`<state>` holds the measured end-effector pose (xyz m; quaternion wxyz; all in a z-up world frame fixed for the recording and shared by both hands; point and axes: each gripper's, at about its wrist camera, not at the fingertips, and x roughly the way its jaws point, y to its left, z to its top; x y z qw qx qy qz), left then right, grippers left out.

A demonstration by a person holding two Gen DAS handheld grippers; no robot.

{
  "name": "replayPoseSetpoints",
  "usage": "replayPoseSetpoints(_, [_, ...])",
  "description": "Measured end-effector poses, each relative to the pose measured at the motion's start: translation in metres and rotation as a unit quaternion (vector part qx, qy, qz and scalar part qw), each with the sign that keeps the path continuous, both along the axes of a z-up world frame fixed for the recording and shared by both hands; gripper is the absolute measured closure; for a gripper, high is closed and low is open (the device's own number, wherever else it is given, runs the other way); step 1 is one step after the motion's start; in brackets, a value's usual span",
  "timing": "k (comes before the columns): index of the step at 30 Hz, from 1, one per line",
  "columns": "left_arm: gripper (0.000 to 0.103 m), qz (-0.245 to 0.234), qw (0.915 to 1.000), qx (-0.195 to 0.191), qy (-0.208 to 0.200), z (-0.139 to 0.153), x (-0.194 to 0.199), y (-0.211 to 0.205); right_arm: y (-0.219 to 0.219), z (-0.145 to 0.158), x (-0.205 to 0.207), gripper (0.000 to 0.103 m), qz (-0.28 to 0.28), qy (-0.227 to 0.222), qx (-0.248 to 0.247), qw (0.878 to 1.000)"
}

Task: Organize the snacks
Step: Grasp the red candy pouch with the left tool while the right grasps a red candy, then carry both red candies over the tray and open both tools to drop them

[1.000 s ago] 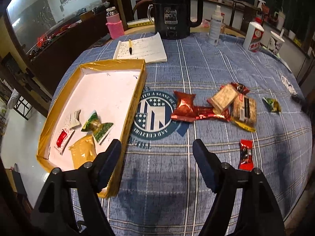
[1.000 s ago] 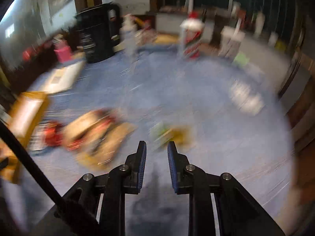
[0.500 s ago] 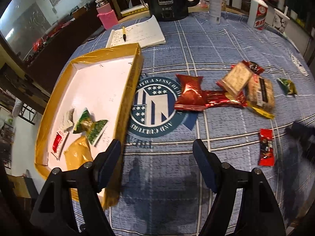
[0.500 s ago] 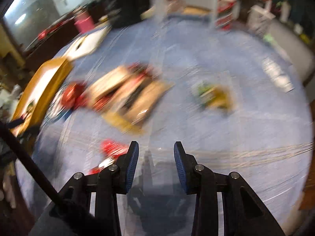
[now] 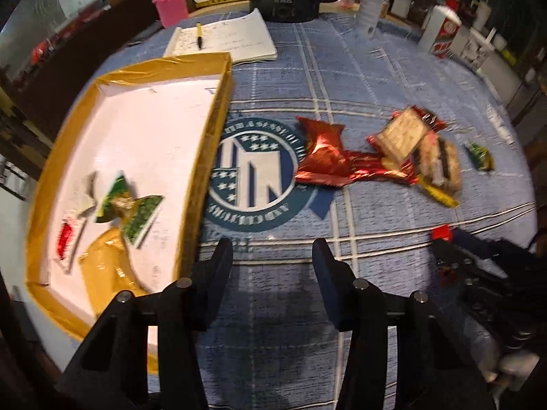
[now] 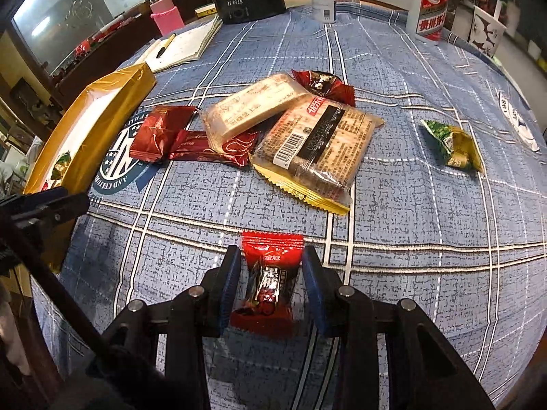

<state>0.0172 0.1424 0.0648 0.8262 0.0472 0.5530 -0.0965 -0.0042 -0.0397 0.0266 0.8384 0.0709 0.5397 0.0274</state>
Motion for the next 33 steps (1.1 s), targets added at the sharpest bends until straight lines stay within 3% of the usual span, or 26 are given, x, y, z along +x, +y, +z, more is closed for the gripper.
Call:
replayPoseSetpoints(2, [0.053, -0.007, 0.9999, -0.012, 0.002, 0.001, 0.004, -0.002, 0.0, -0.001, 0.0, 0.081, -0.004, -0.002, -0.006, 1.0])
replayPoseSetpoints(6, [0.053, -0.027, 0.9991, -0.032, 0.005, 0.002, 0.024, -0.013, -0.012, 0.0, -0.004, 0.082, -0.018, 0.0, 0.018, 1.0])
replayPoseSetpoints(15, [0.049, -0.032, 0.9994, -0.014, 0.001, -0.018, 0.088, -0.04, -0.032, 0.009, -0.028, 0.082, -0.038, -0.008, 0.047, 0.998])
replayPoseSetpoints(18, [0.044, -0.042, 0.9991, 0.003, -0.009, -0.024, 0.093, -0.052, -0.038, 0.014, -0.034, 0.082, -0.042, -0.013, 0.053, 0.998])
replayPoseSetpoints(23, [0.044, -0.063, 0.9977, 0.025, 0.003, -0.043, 0.095, -0.065, -0.044, 0.016, -0.037, 0.082, -0.049, -0.015, 0.059, 0.997])
replayPoseSetpoints(25, [0.064, -0.064, 0.9979, 0.007, -0.001, -0.042, 0.094, -0.063, -0.043, 0.017, -0.039, 0.082, -0.049, -0.015, 0.059, 0.997])
replayPoseSetpoints(26, [0.069, -0.065, 0.9979, -0.005, 0.0, -0.041, 0.094, -0.061, -0.043, 0.017, -0.04, 0.082, -0.048, -0.015, 0.06, 0.997])
replayPoseSetpoints(33, [0.069, -0.047, 0.9964, -0.067, -0.02, -0.013, 0.068, -0.039, -0.035, 0.022, -0.039, 0.082, -0.035, -0.017, 0.065, 0.997])
